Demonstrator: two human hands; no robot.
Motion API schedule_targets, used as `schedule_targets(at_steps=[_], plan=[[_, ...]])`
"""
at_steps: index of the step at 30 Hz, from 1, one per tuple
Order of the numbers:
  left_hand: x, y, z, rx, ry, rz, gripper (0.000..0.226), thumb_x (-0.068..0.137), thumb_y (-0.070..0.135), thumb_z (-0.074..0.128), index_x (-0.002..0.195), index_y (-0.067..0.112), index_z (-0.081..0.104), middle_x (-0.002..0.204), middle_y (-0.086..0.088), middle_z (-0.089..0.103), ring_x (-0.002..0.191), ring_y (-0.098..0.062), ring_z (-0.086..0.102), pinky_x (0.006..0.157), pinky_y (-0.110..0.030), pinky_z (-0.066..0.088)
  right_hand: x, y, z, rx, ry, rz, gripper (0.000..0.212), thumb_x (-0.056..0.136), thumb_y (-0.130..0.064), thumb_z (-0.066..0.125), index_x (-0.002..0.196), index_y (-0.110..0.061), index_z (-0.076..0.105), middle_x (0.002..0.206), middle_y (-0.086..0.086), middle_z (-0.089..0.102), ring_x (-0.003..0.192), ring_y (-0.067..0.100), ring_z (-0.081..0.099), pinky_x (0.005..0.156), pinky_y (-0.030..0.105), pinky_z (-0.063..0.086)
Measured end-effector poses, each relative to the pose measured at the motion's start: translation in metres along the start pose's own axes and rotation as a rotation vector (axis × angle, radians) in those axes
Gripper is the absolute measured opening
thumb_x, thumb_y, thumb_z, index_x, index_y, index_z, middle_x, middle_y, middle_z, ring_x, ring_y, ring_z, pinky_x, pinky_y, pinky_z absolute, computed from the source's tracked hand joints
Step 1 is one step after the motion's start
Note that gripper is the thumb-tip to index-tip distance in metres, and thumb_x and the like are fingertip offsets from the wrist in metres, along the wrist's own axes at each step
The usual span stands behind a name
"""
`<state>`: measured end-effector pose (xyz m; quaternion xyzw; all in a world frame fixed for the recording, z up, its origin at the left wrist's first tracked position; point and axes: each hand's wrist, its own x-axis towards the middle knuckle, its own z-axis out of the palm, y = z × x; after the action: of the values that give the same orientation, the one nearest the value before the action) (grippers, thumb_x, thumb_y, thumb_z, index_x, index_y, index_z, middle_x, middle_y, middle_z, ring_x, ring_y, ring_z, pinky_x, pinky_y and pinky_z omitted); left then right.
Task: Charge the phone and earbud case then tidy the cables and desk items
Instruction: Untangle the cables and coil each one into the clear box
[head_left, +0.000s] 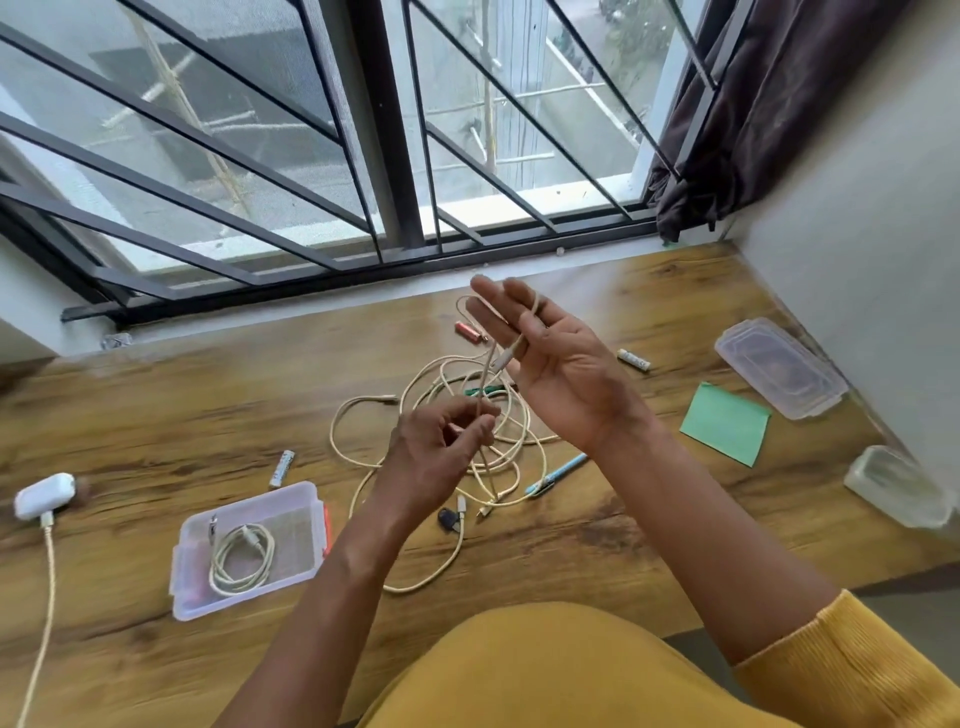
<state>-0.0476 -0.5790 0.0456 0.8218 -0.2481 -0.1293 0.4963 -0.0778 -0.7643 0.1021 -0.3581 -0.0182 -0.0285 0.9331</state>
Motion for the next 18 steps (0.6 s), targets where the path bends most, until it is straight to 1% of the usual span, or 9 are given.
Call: schedule_targets(at_steps=[2,3,5,7,9,12,14,16,18], plan=[[-0.001,0.003,0.008,-0.029,-0.057,-0.004,0.015,0.101,0.027,0.073,0.113,0.033,0.080,0.086,0.016,0.078,0.072,-0.001,0.071,0.066,-0.018,0.052,0.004,-0.002,-0.001,0.007,0.048,-0.013,0.033,0.108,0.002,0.034,0.135,-0.008,0.051,0.157,0.017,0.051,0.146,0.033,0.051,0.130,0.053,0.023],[-0.002,0.005,0.011,-0.027,-0.081,0.007,0.016,0.101,0.030,0.073,0.115,0.035,0.079,0.088,0.015,0.078,0.072,-0.002,0.072,0.065,-0.018,0.052,0.006,-0.002,-0.001,0.012,0.064,-0.017,0.033,0.108,0.002,0.035,0.134,-0.010,0.052,0.156,0.015,0.054,0.145,0.032,0.052,0.129,0.052,0.026],[-0.003,0.010,0.015,-0.001,-0.139,0.046,0.016,0.101,0.036,0.071,0.116,0.041,0.076,0.089,0.014,0.078,0.060,-0.001,0.066,0.059,-0.014,0.047,0.007,-0.002,-0.002,0.013,0.085,-0.024,0.033,0.109,0.002,0.035,0.133,-0.011,0.052,0.154,0.013,0.056,0.143,0.030,0.054,0.124,0.047,0.034],[-0.003,0.016,0.016,0.001,-0.198,0.053,0.014,0.101,0.039,0.070,0.113,0.045,0.074,0.091,0.012,0.079,0.055,-0.002,0.063,0.057,-0.016,0.046,0.007,-0.001,-0.002,-0.028,0.097,-0.039,0.033,0.109,0.004,0.035,0.135,-0.009,0.051,0.152,0.015,0.057,0.142,0.030,0.055,0.116,0.041,0.042],[-0.003,0.021,0.013,-0.015,-0.214,0.053,0.012,0.101,0.037,0.070,0.112,0.040,0.074,0.090,0.010,0.080,0.056,-0.002,0.064,0.058,-0.021,0.050,0.007,0.002,-0.003,-0.136,0.106,-0.069,0.035,0.108,0.006,0.035,0.139,-0.004,0.048,0.150,0.021,0.058,0.140,0.032,0.056,0.115,0.040,0.044],[-0.002,0.027,0.004,-0.016,-0.177,0.077,0.012,0.101,0.029,0.072,0.111,0.027,0.078,0.079,0.007,0.078,0.062,-0.003,0.068,0.059,-0.025,0.055,0.006,0.006,-0.006,-0.377,0.109,-0.079,0.035,0.106,0.008,0.038,0.140,0.005,0.048,0.139,0.027,0.064,0.134,0.037,0.062,0.117,0.046,0.044],[-0.002,0.029,-0.004,0.008,-0.121,0.086,0.011,0.098,0.027,0.075,0.107,0.028,0.080,0.073,0.009,0.075,0.066,-0.005,0.070,0.061,-0.030,0.057,0.004,0.007,-0.008,-0.554,0.104,-0.072,0.034,0.106,0.009,0.039,0.137,0.006,0.051,0.128,0.026,0.070,0.124,0.036,0.068,0.109,0.042,0.051],[0.000,0.031,-0.014,0.027,-0.054,0.096,0.010,0.093,0.033,0.078,0.102,0.031,0.082,0.071,0.012,0.072,0.062,-0.002,0.064,0.057,-0.028,0.048,0.005,0.009,-0.009,-0.680,0.079,-0.061,0.032,0.106,0.010,0.038,0.134,0.006,0.053,0.118,0.025,0.074,0.113,0.035,0.073,0.100,0.039,0.057],[0.004,0.033,-0.024,-0.008,-0.018,0.106,0.011,0.089,0.034,0.078,0.098,0.029,0.083,0.073,0.009,0.072,0.064,-0.009,0.062,0.058,-0.034,0.047,0.006,0.011,-0.008,-0.788,0.031,-0.051,0.030,0.106,0.011,0.038,0.133,0.007,0.052,0.108,0.026,0.073,0.099,0.031,0.074,0.090,0.040,0.059]])
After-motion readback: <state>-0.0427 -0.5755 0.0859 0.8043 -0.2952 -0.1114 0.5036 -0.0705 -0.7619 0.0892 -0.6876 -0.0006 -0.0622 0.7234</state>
